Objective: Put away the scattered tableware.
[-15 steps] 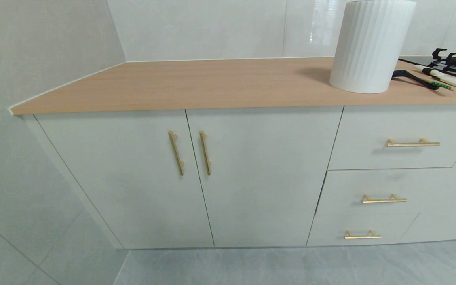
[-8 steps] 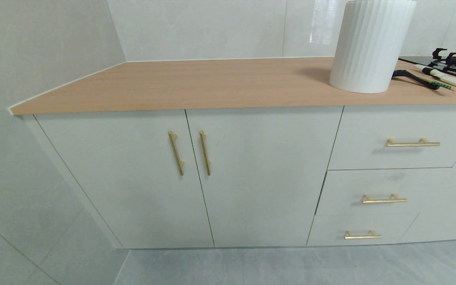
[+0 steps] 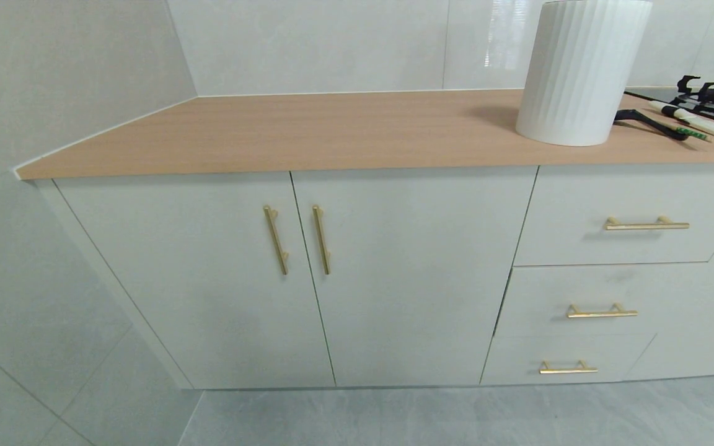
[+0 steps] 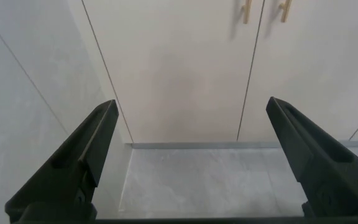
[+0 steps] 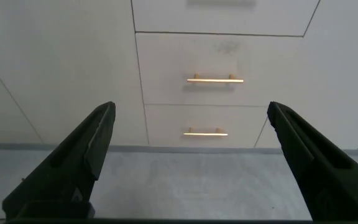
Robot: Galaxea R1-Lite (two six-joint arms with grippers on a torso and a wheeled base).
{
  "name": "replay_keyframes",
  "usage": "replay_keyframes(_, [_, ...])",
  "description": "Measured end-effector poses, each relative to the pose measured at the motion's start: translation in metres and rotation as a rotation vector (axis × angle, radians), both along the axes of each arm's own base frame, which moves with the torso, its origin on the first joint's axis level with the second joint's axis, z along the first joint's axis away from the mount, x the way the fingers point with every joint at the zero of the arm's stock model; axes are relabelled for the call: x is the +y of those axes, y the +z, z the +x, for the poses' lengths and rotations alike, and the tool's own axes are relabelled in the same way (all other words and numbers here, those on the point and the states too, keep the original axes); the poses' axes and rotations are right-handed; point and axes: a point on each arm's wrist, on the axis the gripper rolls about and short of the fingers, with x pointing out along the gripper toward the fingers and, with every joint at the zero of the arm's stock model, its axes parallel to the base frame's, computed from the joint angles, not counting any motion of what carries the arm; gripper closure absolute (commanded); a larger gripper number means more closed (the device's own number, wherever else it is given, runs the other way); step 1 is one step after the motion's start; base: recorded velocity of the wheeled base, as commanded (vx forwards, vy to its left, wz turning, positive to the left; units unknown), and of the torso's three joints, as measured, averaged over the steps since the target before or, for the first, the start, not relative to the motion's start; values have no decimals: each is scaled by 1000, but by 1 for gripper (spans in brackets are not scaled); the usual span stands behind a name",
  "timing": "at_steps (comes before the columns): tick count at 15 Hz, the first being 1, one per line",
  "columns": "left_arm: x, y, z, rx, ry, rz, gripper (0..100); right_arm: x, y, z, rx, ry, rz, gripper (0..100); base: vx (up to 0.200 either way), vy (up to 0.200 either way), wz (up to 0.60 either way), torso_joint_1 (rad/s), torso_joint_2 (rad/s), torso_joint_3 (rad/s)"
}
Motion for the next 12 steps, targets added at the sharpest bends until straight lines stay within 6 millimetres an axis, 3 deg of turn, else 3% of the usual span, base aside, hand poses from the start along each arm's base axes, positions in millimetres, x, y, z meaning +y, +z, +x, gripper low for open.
replay_keyframes(9, [0, 0, 0, -3, 1, -45, 0, 0, 0, 0, -1, -1, 42, 0, 0, 0, 0, 0, 0, 0])
replay_keyframes(12, [0, 0, 0, -4, 1, -46, 0, 0, 0, 0, -1, -1, 42, 0, 0, -200, 0, 4, 1, 4])
